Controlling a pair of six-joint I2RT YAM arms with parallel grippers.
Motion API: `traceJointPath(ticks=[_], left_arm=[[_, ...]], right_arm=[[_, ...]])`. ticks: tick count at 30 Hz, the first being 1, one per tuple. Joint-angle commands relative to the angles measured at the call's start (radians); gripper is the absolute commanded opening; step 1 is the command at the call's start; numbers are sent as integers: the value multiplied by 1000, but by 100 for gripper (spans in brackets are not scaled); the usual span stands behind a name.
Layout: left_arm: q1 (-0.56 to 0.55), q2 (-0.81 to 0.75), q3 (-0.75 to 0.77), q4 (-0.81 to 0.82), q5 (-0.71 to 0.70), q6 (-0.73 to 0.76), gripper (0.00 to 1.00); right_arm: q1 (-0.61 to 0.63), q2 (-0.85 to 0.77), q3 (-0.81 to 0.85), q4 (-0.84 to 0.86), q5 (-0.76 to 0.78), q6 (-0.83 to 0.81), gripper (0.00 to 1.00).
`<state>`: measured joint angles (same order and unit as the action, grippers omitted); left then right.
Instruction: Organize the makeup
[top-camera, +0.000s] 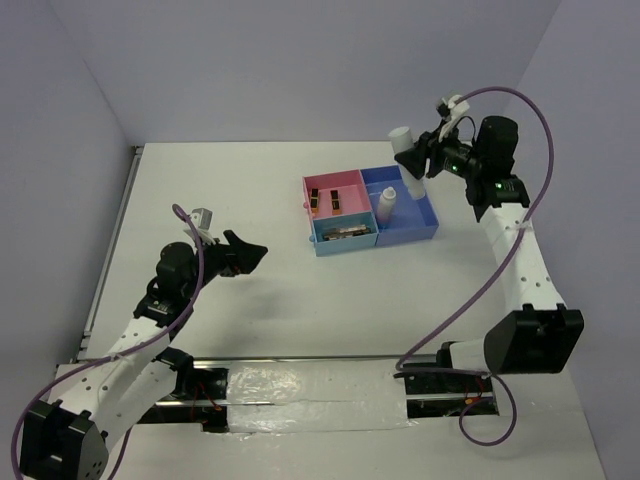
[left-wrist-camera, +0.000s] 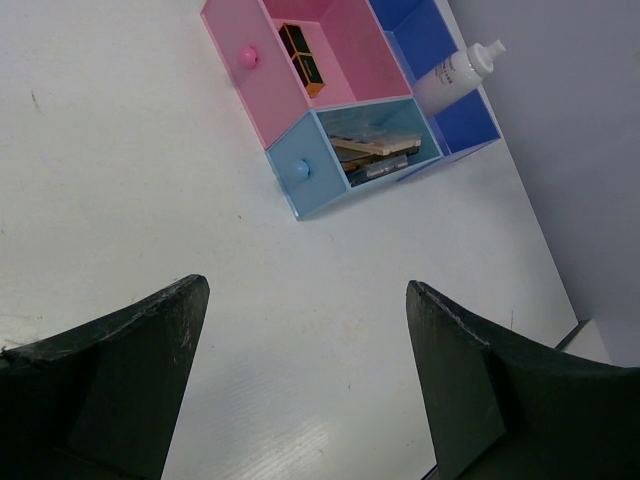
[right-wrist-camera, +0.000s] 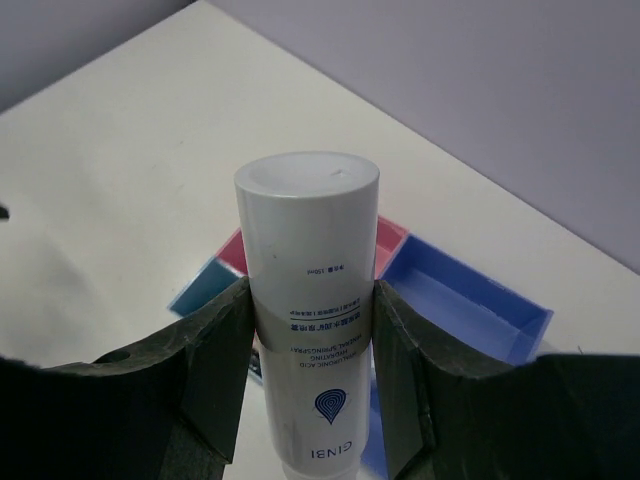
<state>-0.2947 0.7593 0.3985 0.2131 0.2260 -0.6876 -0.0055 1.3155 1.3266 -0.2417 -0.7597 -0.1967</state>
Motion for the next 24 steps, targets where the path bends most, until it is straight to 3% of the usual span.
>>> traceJointPath(ticks=[1, 13, 24], left_arm=[[6, 2, 10, 66, 18, -6, 92], [6, -38, -9, 37, -5, -3, 93], [5, -18, -1, 39, 4, -4, 92]], right_arm=[[-43, 78, 68, 125, 49, 186, 9], [-62, 343, 131, 93, 186, 174, 13], [-60, 473, 89, 104, 257, 76, 31]])
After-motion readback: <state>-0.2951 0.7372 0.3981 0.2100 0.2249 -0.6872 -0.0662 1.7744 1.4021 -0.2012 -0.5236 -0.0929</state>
